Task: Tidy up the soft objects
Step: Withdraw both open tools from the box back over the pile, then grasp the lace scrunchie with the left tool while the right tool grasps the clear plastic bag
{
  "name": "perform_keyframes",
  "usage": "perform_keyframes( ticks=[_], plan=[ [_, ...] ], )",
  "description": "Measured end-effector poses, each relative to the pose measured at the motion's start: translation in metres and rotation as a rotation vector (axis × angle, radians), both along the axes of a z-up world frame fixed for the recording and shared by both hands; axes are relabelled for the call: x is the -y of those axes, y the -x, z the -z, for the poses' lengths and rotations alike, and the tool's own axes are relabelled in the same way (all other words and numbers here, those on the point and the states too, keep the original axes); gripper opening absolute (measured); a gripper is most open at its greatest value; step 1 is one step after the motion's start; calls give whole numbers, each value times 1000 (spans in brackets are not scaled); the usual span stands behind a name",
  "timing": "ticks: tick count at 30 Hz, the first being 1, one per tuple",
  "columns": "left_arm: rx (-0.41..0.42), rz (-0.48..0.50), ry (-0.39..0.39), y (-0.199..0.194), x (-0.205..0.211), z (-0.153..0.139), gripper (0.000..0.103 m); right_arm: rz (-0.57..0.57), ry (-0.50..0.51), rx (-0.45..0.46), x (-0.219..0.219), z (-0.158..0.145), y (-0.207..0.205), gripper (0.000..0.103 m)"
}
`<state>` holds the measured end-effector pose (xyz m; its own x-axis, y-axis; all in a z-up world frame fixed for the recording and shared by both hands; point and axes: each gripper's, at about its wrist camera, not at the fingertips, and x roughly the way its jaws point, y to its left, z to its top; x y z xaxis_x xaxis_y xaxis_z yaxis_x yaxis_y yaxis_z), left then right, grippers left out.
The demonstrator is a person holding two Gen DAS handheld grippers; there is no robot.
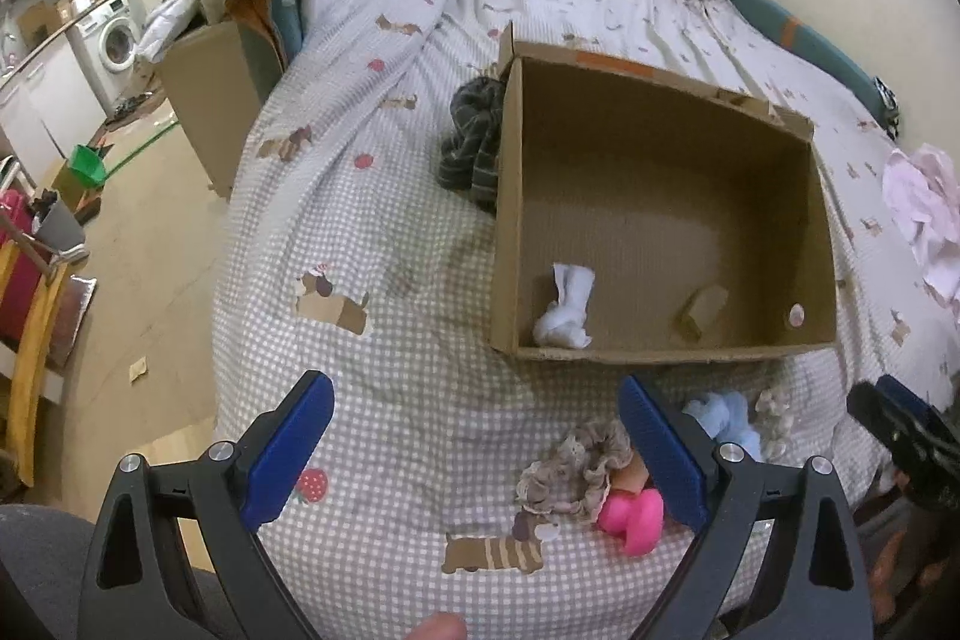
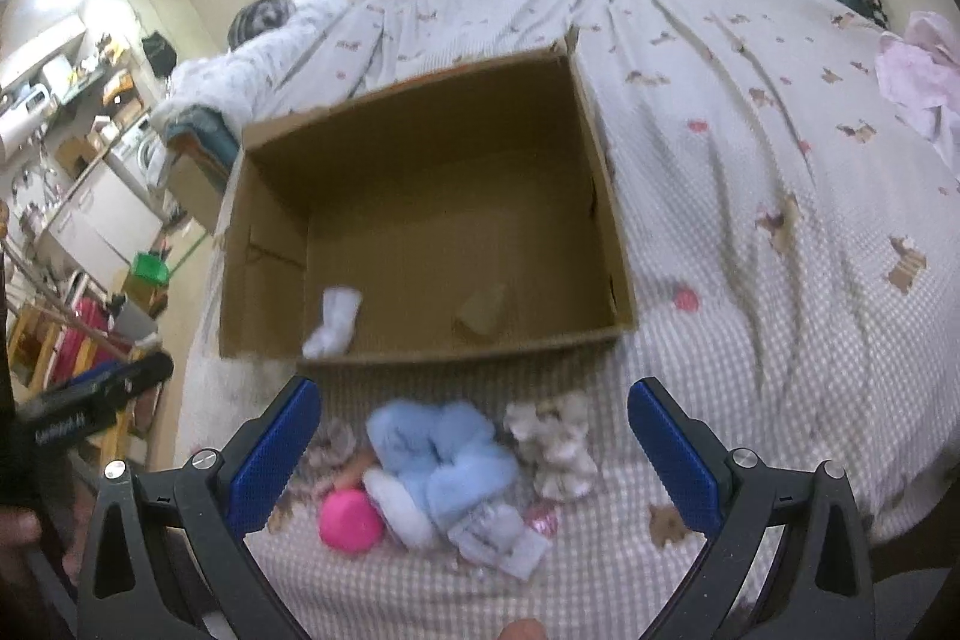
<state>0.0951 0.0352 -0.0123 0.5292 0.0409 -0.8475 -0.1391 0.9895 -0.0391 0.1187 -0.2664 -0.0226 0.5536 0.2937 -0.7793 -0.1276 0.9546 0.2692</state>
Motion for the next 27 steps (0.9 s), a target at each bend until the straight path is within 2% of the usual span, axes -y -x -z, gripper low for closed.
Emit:
perform_keyframes(
  ticks=[8, 11, 13, 20, 24, 26, 27],
  plan=[
    [-84, 8, -6, -3, -7, 28, 95, -4, 17, -104, 15, 24, 10, 103],
    [-115, -10, 11, -6, -10, 36, 95, 28, 1, -148, 23, 32, 6, 103],
    [-138, -11, 33, -9, -11, 44, 95, 80, 48, -165, 26, 37, 2, 103],
    [-295, 87, 139, -22, 14, 86, 95, 101, 56, -157, 25, 40, -6, 103],
    [-309, 143, 107, -27, 37, 100, 95, 106, 16, -145, 30, 34, -6, 103],
    [-316, 150, 110, -28, 43, 106, 90, 105, 0, -146, 33, 33, -5, 103],
    [-325, 148, 118, -29, 45, 111, 81, 100, -14, -150, 34, 33, -6, 103]
  ],
)
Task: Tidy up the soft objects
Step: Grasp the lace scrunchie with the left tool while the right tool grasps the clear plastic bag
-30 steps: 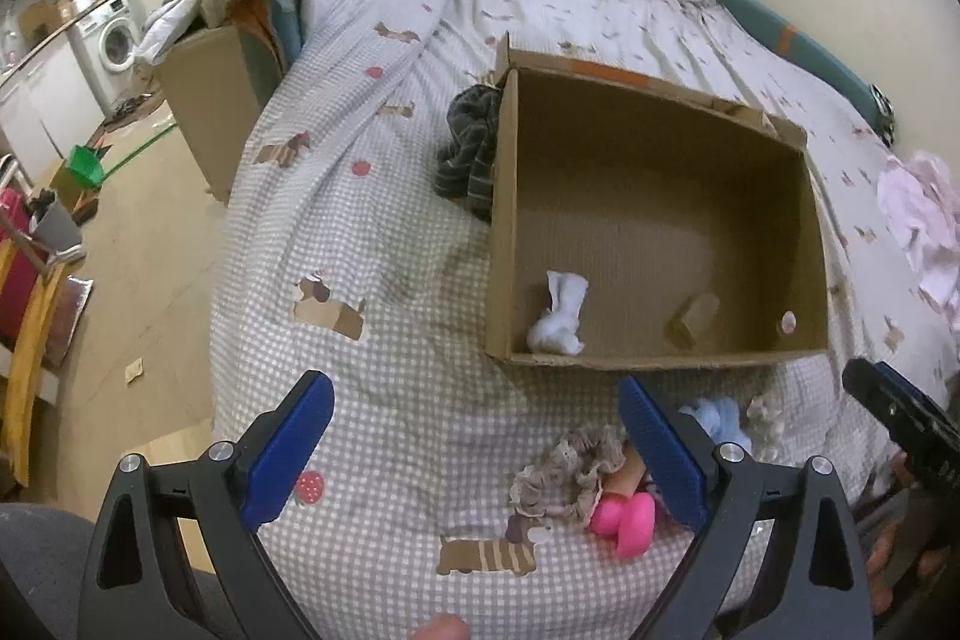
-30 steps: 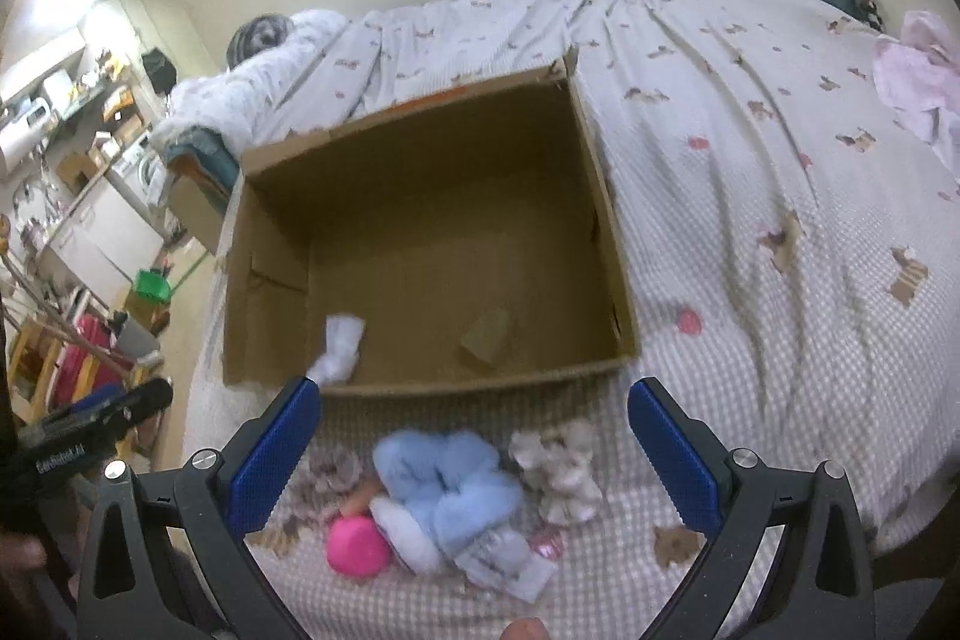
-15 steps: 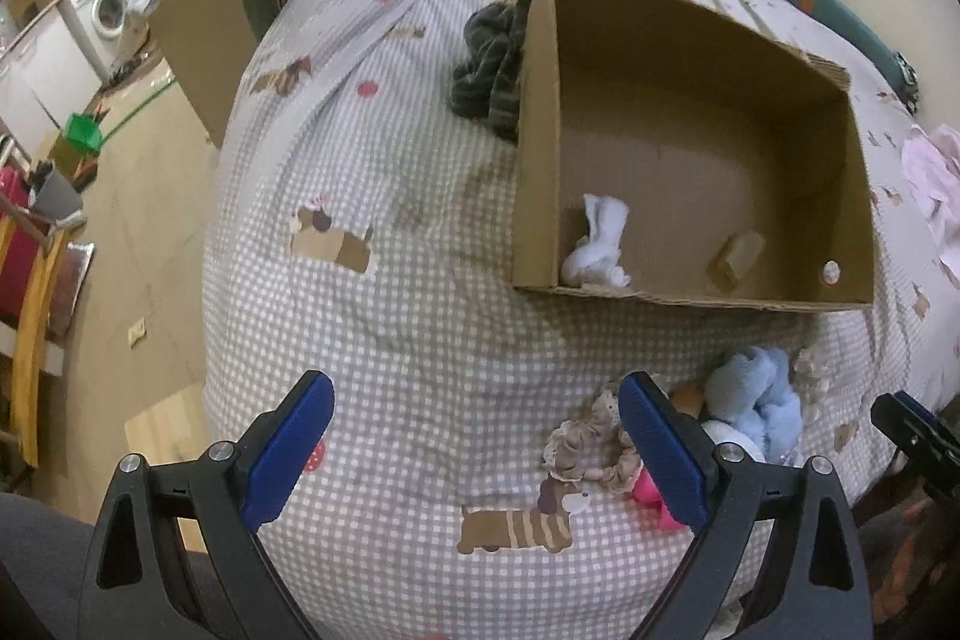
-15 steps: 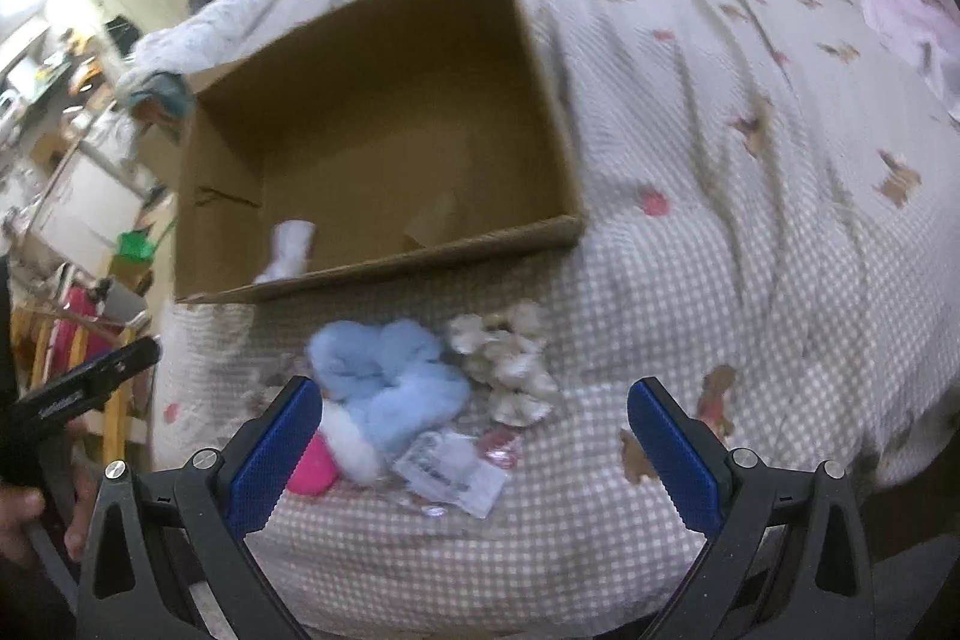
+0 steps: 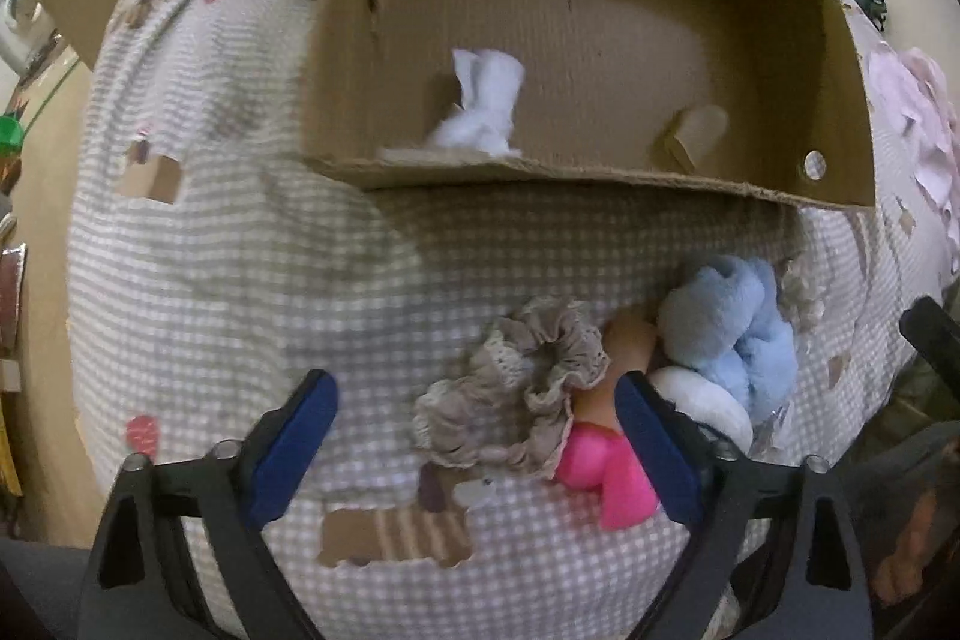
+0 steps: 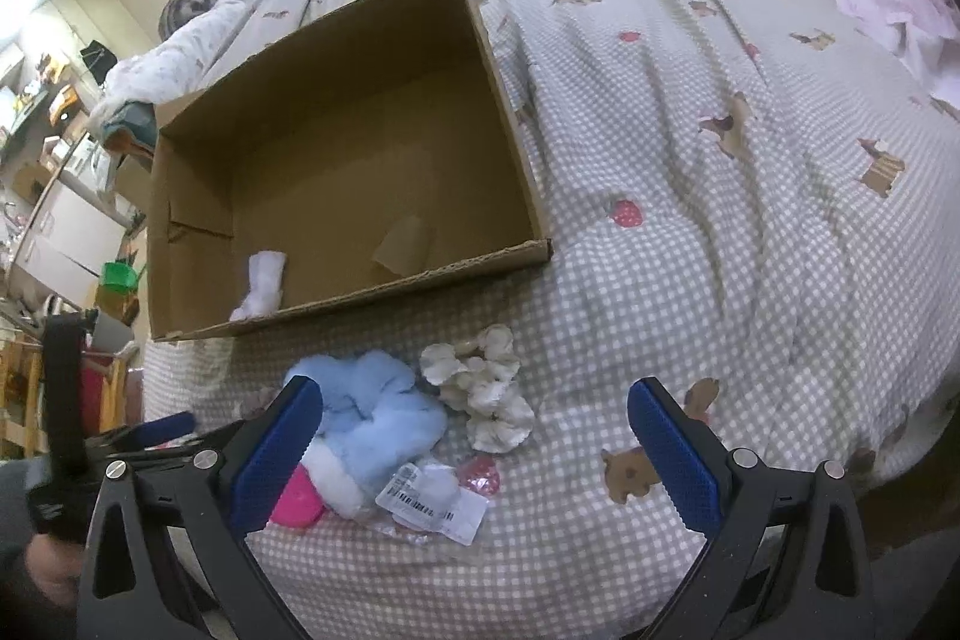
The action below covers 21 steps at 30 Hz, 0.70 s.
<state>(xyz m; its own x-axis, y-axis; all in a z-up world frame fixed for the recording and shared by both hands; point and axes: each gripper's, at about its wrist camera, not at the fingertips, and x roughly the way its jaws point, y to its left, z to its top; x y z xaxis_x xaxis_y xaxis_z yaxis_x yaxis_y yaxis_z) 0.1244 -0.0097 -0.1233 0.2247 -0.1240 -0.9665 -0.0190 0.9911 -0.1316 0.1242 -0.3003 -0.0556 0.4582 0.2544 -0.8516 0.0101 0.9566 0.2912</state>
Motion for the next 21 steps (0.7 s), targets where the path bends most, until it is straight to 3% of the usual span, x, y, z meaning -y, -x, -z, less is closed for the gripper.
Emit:
perform_keyframes(
  ticks=[3, 5, 7, 9, 14, 18, 21],
  plan=[
    [-46, -9, 25, -3, 1, 14, 59, -6, -23, 3, 4, -2, 3, 103],
    [-58, -10, 41, -5, 3, 19, 54, -10, -26, 1, 5, -2, 4, 103],
    [-55, -1, 52, -5, 5, 19, 39, -15, -40, -5, 6, -1, 5, 103],
    [-55, 6, 71, -4, 7, 18, 10, -20, -56, -15, 6, 1, 5, 103],
    [-18, 7, 48, 5, 2, 5, 7, -35, -105, -45, 4, 6, 2, 103],
    [32, -81, 13, 14, -20, -13, 7, -56, -149, -82, 2, 11, 1, 103],
    [62, -136, 38, 20, -33, -27, 7, -57, -164, -139, 2, 20, 3, 101]
  ],
)
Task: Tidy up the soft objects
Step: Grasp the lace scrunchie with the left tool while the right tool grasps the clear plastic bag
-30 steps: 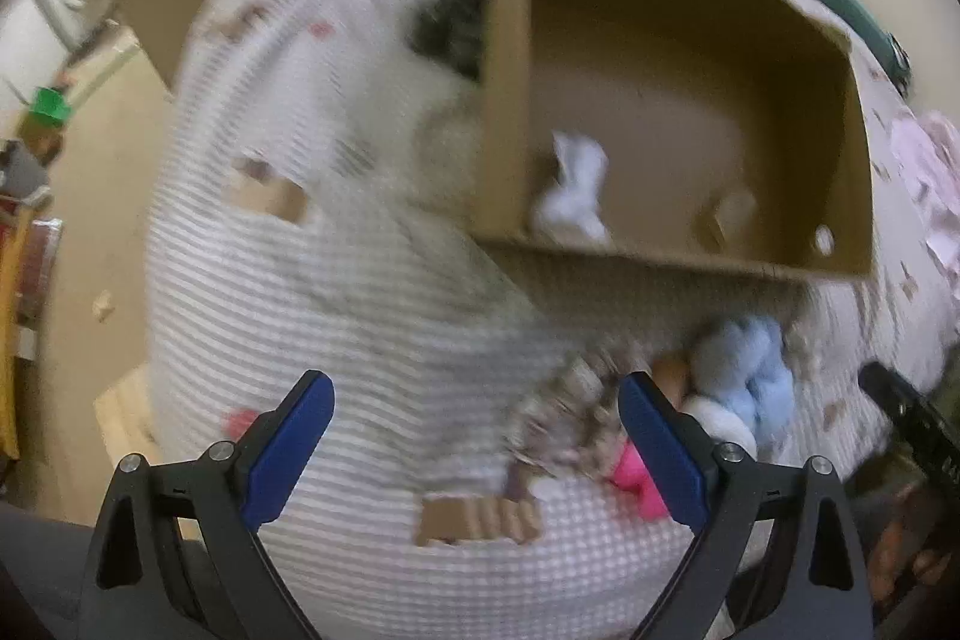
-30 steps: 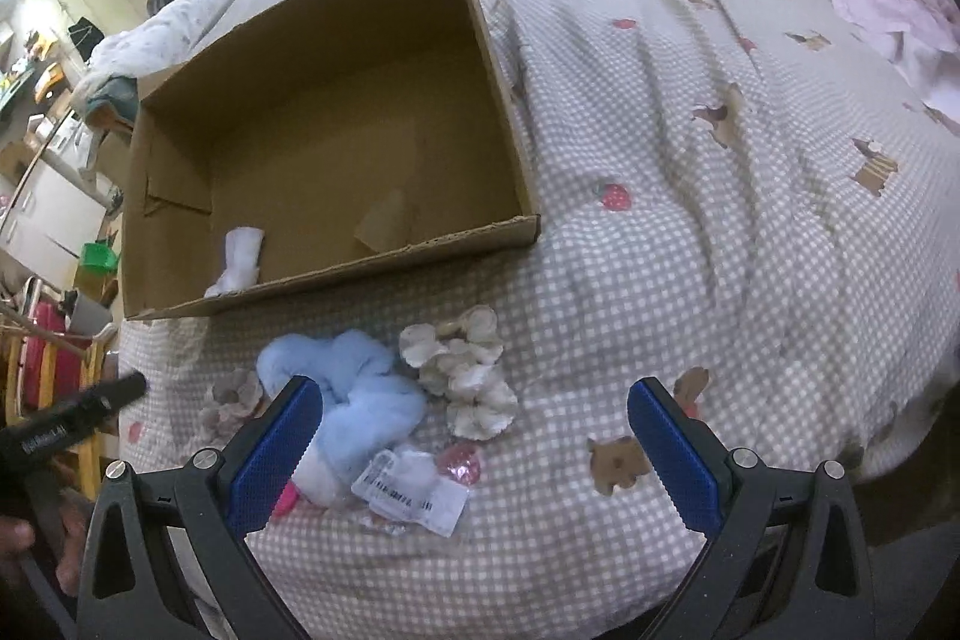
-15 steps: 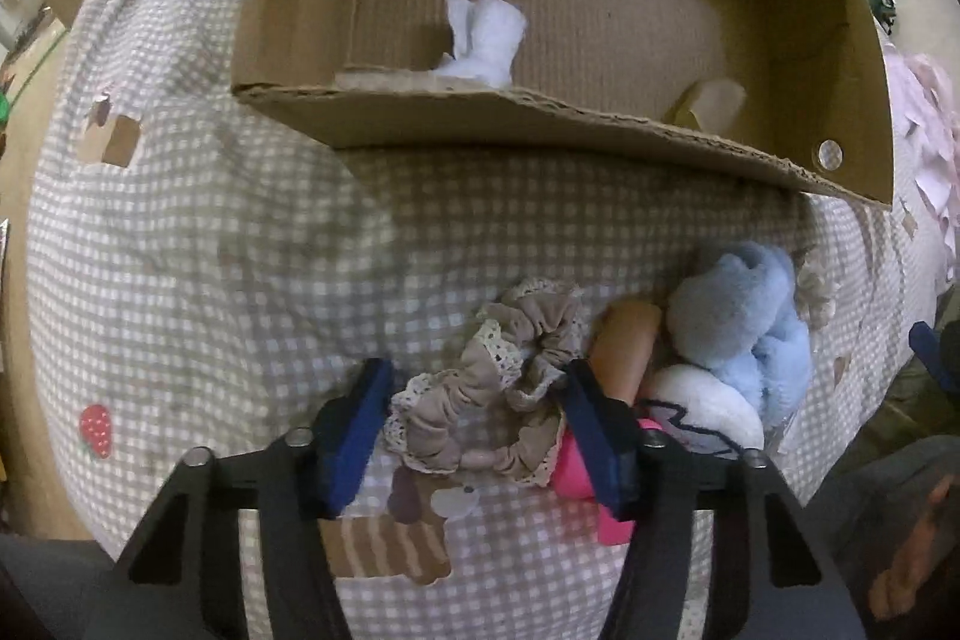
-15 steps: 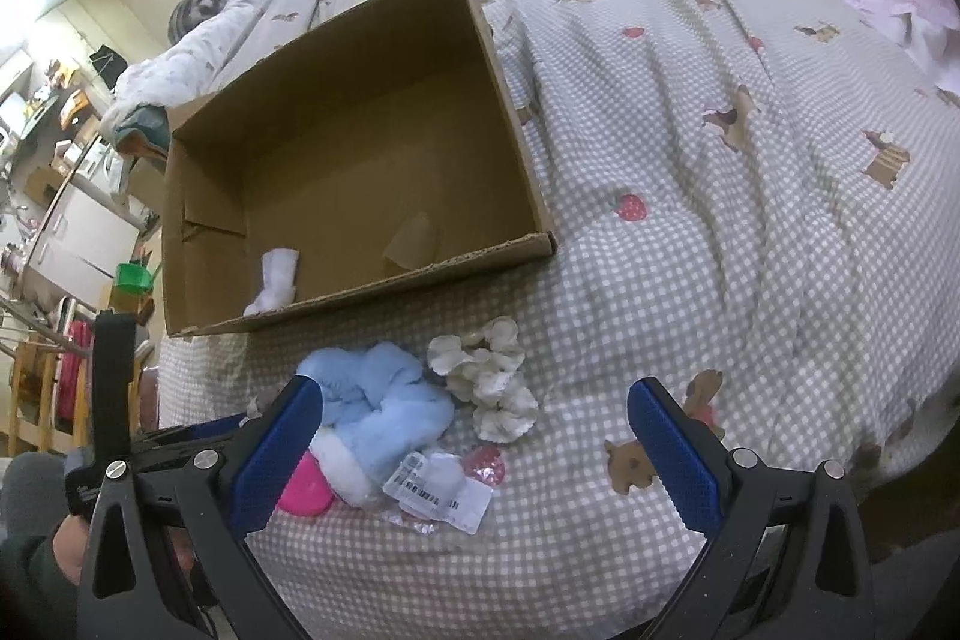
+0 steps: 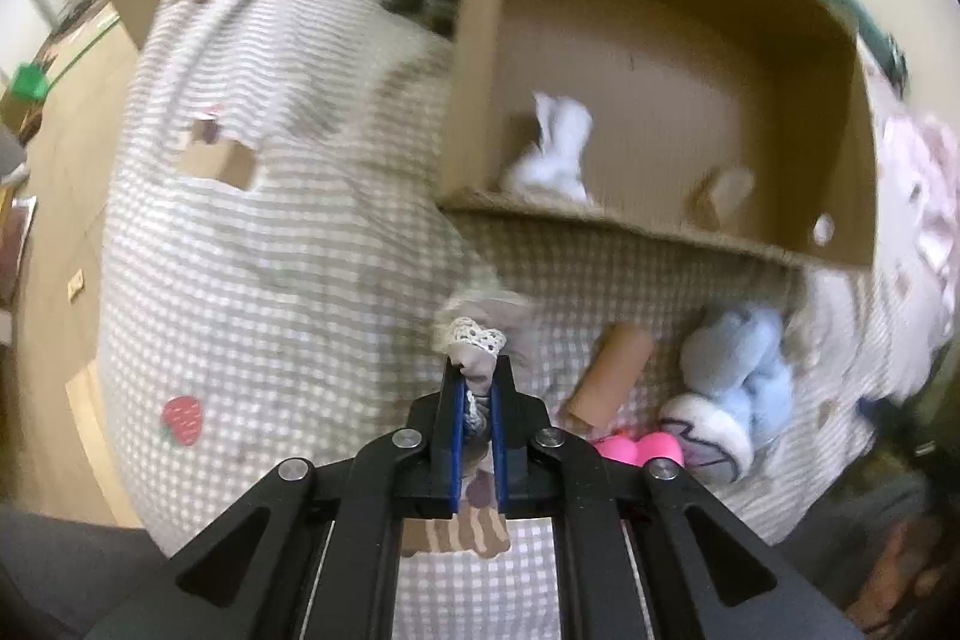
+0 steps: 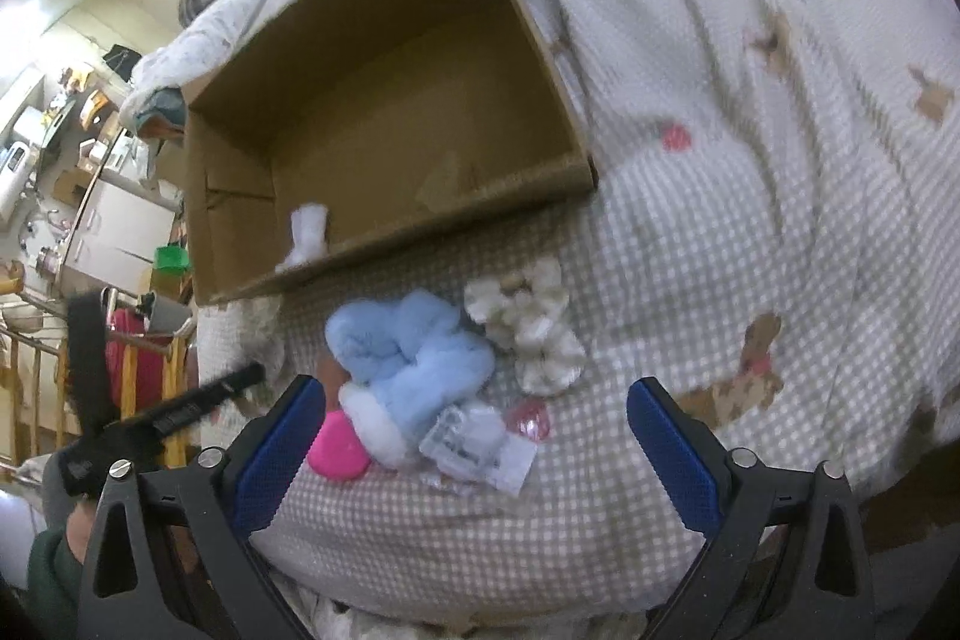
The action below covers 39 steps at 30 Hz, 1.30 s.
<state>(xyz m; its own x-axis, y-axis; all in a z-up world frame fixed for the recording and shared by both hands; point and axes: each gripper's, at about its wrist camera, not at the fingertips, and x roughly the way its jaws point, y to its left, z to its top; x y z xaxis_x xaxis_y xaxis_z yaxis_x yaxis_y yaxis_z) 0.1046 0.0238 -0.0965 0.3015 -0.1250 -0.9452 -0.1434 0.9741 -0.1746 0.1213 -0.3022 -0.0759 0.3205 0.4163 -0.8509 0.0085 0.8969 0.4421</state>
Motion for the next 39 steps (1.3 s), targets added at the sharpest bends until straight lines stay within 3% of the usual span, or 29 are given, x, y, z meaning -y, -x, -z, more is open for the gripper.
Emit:
perform_keyframes(
  ticks=[2, 6, 10, 13, 19, 21, 23, 31, 35, 39],
  plan=[
    [30, -9, 26, 9, -2, -14, 7, -7, 0, -60, -2, 10, 1, 75],
    [92, 17, 45, 27, -5, -41, 7, -10, -38, -169, -7, 33, 5, 74],
    [114, 7, 94, 46, -13, -52, 7, -26, -39, -185, -15, 39, 5, 74],
    [118, 12, 90, 44, -7, -57, 7, -41, 3, -180, -24, 43, 1, 56],
    [137, 9, 79, 39, -1, -57, 7, -68, 56, -195, -42, 57, -3, 52],
    [135, 6, 70, 38, -1, -55, 7, -80, 100, -191, -46, 59, 0, 32],
    [128, 5, 63, 35, -2, -52, 7, -95, 114, -186, -48, 61, 0, 18],
    [128, -20, 53, 38, -10, -53, 7, -81, 104, -72, -60, 28, 19, 12],
    [116, -41, 113, 48, -16, -61, 7, -82, 133, 6, -59, -2, 28, 11],
    [149, -58, 84, 54, -20, -77, 7, -64, 90, 68, -48, -29, 24, 11]
  ],
)
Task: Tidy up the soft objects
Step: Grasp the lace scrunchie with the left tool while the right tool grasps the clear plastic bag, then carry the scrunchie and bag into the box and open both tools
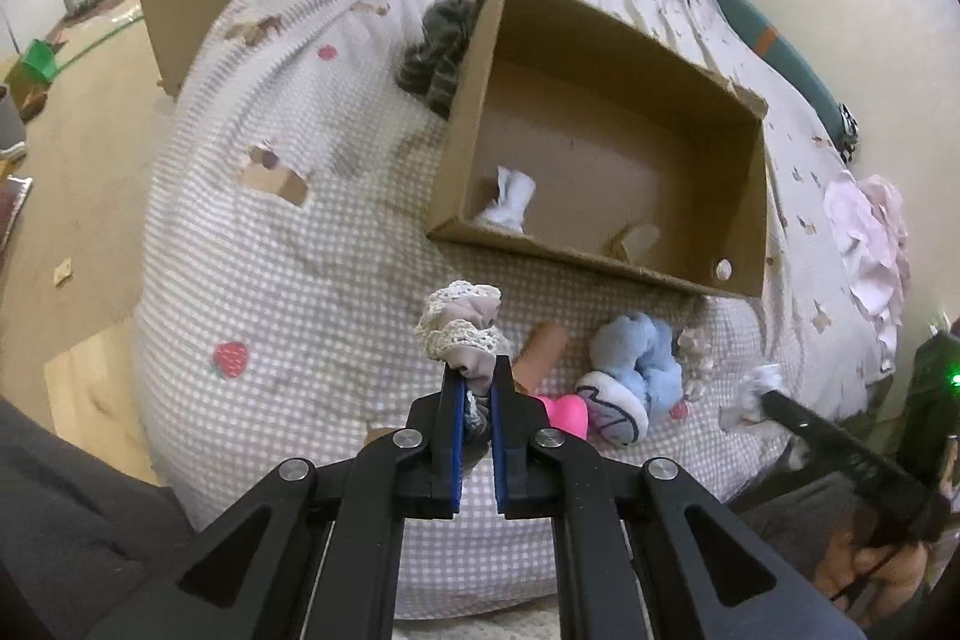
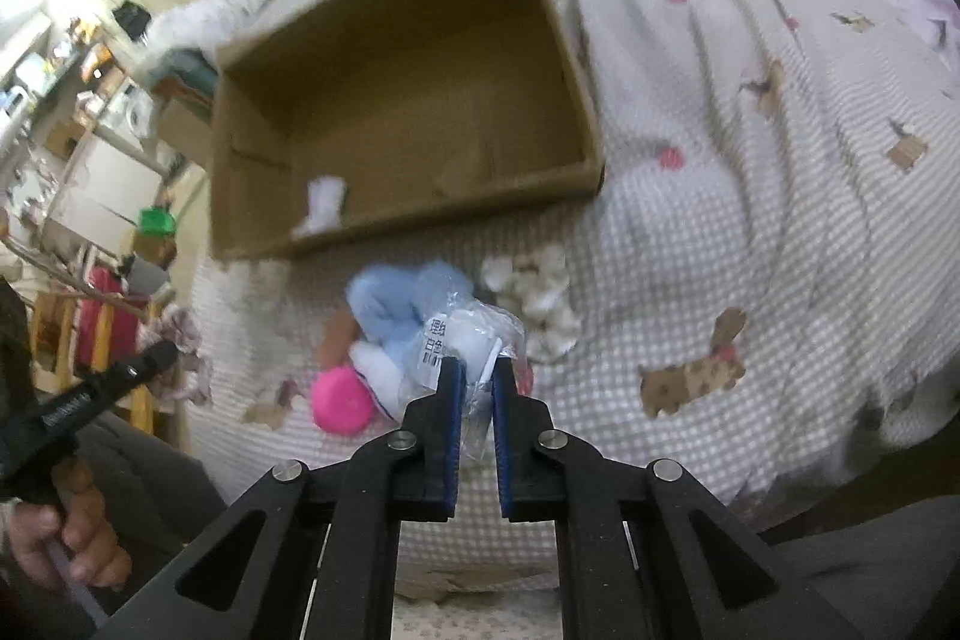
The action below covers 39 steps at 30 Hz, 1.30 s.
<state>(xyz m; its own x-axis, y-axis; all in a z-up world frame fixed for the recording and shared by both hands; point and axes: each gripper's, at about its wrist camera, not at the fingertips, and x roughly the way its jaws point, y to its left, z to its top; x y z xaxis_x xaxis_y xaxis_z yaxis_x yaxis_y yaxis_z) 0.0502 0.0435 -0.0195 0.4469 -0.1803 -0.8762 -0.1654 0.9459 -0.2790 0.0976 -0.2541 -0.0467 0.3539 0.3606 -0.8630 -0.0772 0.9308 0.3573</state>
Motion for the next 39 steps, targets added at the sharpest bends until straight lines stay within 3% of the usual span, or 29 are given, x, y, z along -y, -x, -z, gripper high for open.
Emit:
perform_keyframes(
  ticks=[9, 16, 23, 28, 31, 36, 39],
  plan=[
    [88, 9, -38, -17, 6, -41, 7, -25, -105, 136, 22, -50, -12, 10],
    [151, 82, -103, -54, 24, -61, 7, -46, -112, 211, 18, -71, -37, 10],
    [174, 153, -176, -106, 43, -44, 7, 12, -126, 290, 18, -50, -60, 10],
    [180, 132, -171, -125, 39, -15, 7, 18, -104, 218, 7, -24, -78, 10],
    [164, 89, -120, -131, 34, -4, 7, 7, -89, 207, -1, -17, -84, 10],
    [198, 127, -156, -135, 41, -1, 7, -13, -61, 177, -14, -6, -92, 10],
    [181, 159, -133, -138, 46, 5, 7, -23, -47, 160, -18, 1, -95, 10]
  ],
)
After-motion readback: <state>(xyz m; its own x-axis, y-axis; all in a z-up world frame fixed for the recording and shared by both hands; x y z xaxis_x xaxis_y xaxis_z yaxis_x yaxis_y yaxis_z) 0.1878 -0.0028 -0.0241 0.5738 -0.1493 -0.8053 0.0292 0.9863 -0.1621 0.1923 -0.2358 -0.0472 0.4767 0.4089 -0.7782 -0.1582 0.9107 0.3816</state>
